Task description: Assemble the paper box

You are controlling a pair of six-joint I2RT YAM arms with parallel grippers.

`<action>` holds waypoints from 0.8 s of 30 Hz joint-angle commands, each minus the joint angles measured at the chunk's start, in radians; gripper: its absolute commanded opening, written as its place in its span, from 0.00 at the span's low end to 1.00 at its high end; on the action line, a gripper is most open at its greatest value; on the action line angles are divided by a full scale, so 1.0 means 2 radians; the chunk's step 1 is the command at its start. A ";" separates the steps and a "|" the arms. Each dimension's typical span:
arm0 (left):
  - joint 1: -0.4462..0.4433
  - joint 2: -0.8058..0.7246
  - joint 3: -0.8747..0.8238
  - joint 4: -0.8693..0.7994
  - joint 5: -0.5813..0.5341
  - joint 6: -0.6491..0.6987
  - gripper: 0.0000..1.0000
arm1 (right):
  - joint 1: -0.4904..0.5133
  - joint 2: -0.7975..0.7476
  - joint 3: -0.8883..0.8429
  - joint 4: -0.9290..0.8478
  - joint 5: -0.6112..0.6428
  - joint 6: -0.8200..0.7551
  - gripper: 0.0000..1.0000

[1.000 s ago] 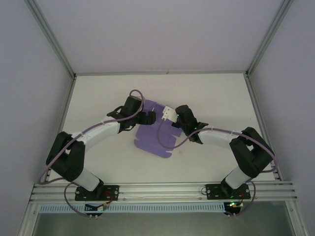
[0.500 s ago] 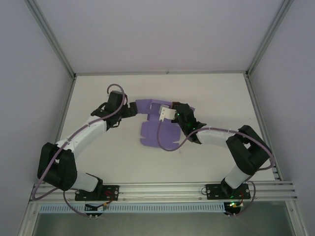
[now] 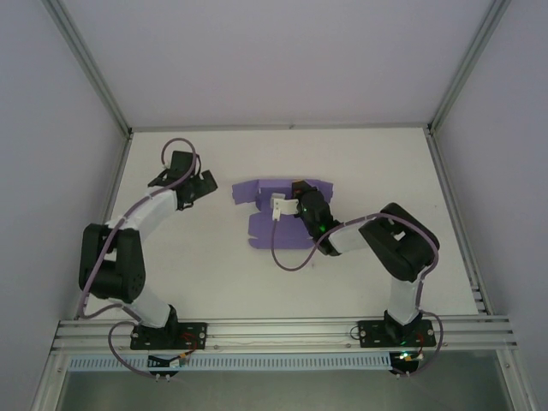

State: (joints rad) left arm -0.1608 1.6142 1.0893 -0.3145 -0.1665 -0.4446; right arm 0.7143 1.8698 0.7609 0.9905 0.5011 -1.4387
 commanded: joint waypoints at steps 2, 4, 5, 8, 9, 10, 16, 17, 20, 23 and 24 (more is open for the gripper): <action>0.000 0.038 0.023 0.058 0.085 0.016 1.00 | 0.003 0.022 -0.008 0.043 -0.002 -0.007 0.00; 0.000 0.059 0.029 0.076 0.120 0.025 1.00 | 0.003 0.034 -0.012 0.056 -0.002 -0.014 0.00; -0.001 0.068 0.034 0.082 0.132 0.029 1.00 | 0.003 0.038 -0.014 0.059 -0.001 -0.016 0.00; -0.002 0.089 0.043 0.090 0.167 0.040 1.00 | 0.003 0.043 -0.012 0.058 0.002 -0.010 0.00; -0.003 0.092 0.040 0.095 0.179 0.044 0.99 | 0.002 0.041 -0.012 0.052 0.003 -0.006 0.00; -0.005 0.093 0.036 0.100 0.195 0.050 0.96 | 0.003 0.039 -0.010 0.048 0.003 0.001 0.00; -0.026 0.067 0.003 0.107 0.230 0.062 0.81 | 0.003 0.025 -0.006 0.031 0.007 0.020 0.00; -0.032 0.060 -0.006 0.114 0.241 0.063 0.78 | 0.003 0.025 -0.005 0.030 0.011 0.020 0.00; -0.051 0.048 -0.023 0.131 0.259 0.065 0.73 | 0.003 0.025 -0.005 0.030 0.015 0.024 0.00; -0.069 0.049 -0.021 0.123 0.256 0.067 0.68 | 0.003 0.024 -0.004 0.027 0.020 0.030 0.00; -0.075 0.050 -0.021 0.123 0.255 0.069 0.67 | 0.003 0.024 -0.004 0.022 0.021 0.033 0.00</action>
State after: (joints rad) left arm -0.2840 1.7397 1.0557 -0.0895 0.3077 -0.3271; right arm 0.7143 1.9343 0.7517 1.0939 0.5194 -1.4162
